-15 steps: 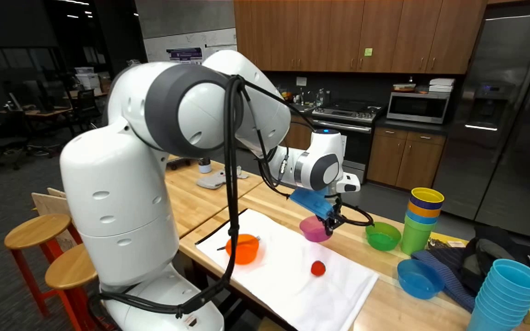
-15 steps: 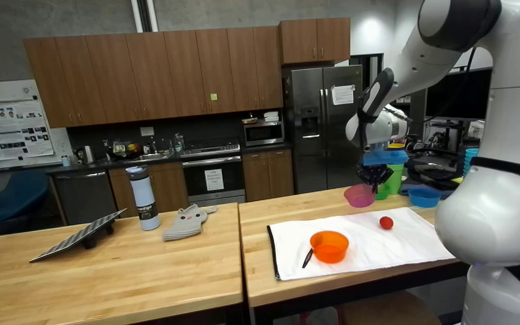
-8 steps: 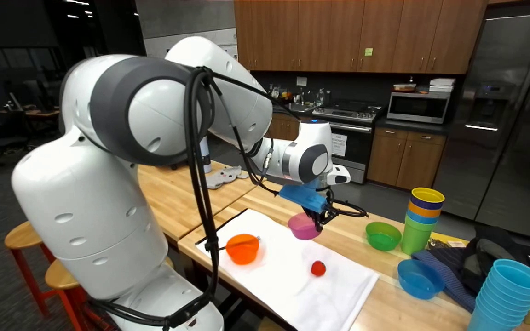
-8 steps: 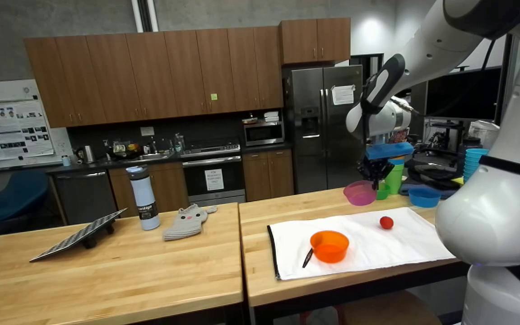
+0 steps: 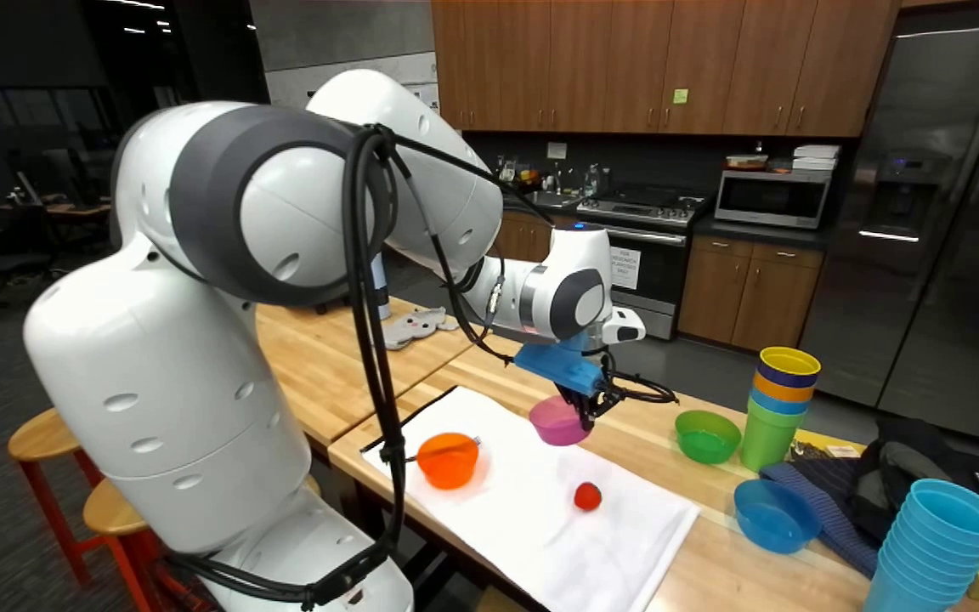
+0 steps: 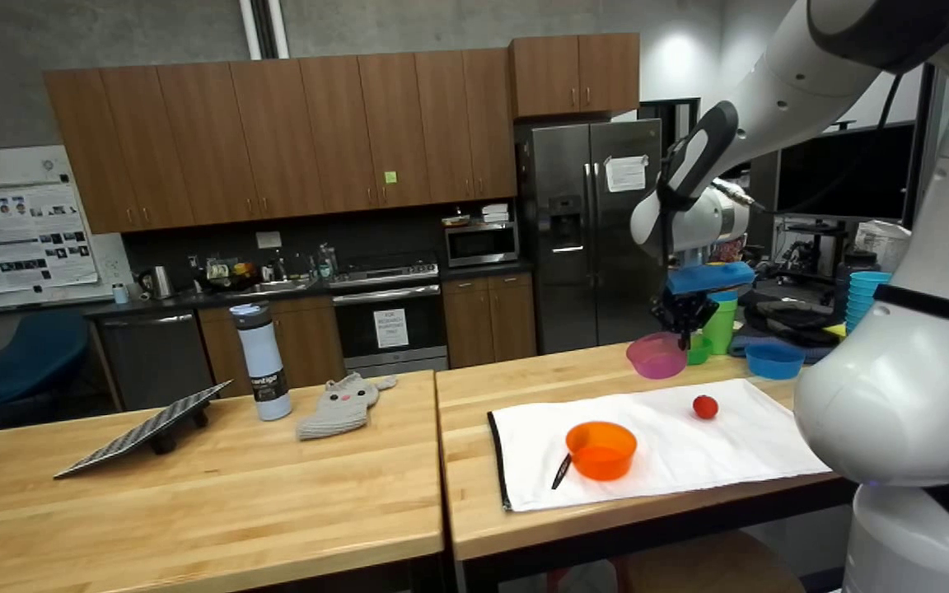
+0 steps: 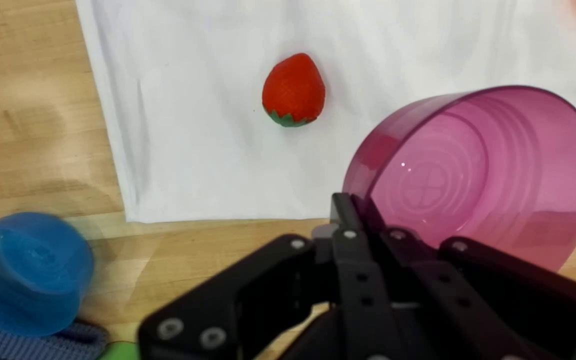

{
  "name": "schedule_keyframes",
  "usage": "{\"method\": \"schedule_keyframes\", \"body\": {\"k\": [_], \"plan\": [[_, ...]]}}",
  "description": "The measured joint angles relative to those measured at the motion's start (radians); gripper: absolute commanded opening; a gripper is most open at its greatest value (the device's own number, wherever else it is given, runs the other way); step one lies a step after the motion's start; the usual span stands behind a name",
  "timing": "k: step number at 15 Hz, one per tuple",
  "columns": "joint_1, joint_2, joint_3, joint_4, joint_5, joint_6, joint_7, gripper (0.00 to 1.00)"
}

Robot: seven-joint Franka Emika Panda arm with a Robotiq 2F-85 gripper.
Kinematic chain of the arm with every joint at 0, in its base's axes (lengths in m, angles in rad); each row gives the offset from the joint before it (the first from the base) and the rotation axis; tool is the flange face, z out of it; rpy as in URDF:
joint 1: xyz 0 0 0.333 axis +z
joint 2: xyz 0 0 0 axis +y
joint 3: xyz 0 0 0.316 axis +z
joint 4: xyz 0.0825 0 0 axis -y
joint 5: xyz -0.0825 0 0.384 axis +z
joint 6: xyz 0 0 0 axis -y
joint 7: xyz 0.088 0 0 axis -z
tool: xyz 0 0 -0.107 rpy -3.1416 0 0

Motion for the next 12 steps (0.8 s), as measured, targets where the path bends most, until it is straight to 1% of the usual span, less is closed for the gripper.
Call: {"method": "schedule_keyframes", "body": {"k": [3,8,12], "plan": [[0.01,0.002,0.031,-0.016,0.001,0.0,-0.02,0.01],[0.052,-0.003,0.09,-0.043,0.002,-0.001,-0.07,0.01],[0.067,-0.023,0.108,-0.053,0.003,-0.024,-0.122,0.01]]}}
